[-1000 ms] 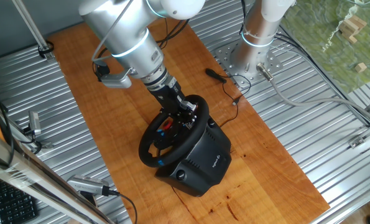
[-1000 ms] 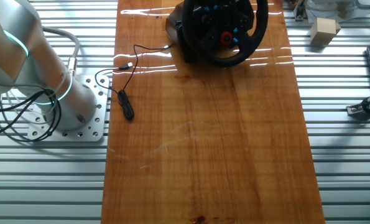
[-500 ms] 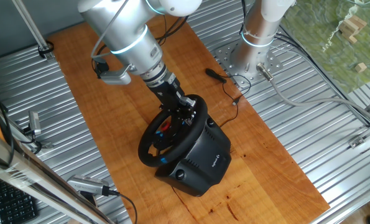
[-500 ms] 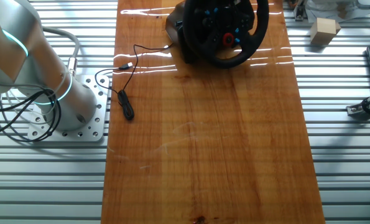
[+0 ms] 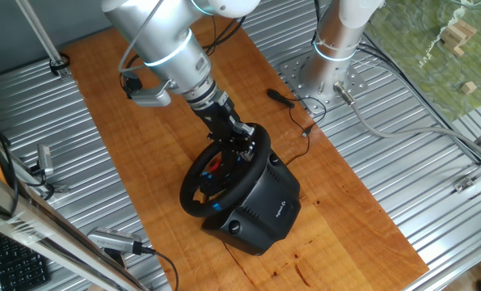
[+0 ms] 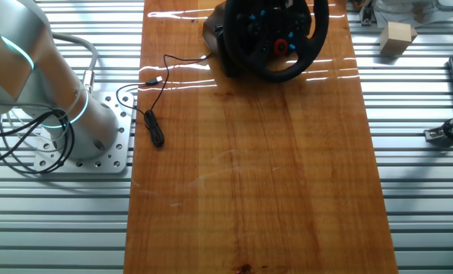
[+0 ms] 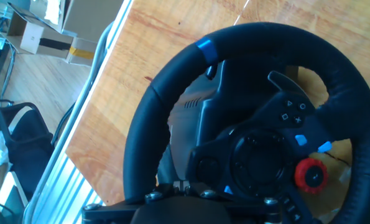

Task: Rotate the steering wheel 90 degrees counterclockwise

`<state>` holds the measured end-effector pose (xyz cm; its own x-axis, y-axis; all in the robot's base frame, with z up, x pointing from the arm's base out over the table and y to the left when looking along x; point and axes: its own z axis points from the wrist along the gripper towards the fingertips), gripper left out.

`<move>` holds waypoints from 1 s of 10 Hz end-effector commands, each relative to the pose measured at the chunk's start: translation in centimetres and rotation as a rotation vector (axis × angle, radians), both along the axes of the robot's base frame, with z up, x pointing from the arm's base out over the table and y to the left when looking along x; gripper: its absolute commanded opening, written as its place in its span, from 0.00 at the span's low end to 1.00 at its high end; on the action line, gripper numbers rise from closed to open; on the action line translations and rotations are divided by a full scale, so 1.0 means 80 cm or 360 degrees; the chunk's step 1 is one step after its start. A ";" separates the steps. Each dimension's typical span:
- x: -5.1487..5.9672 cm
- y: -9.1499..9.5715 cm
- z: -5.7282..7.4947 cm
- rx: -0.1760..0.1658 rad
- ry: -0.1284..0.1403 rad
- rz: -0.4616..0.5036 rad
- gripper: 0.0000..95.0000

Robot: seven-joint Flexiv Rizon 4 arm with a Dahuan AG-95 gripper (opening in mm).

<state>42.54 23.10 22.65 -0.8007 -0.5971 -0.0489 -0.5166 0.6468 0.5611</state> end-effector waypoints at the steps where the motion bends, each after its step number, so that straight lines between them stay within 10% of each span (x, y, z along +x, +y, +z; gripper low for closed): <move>1: -0.002 -0.004 0.000 -0.0001 -0.0002 0.0004 0.00; 10: -0.029 -0.027 -0.014 -0.0001 -0.0033 0.0036 0.00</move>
<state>40.12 20.81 21.40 -0.7837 -0.6176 -0.0659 -0.5454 0.6337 0.5486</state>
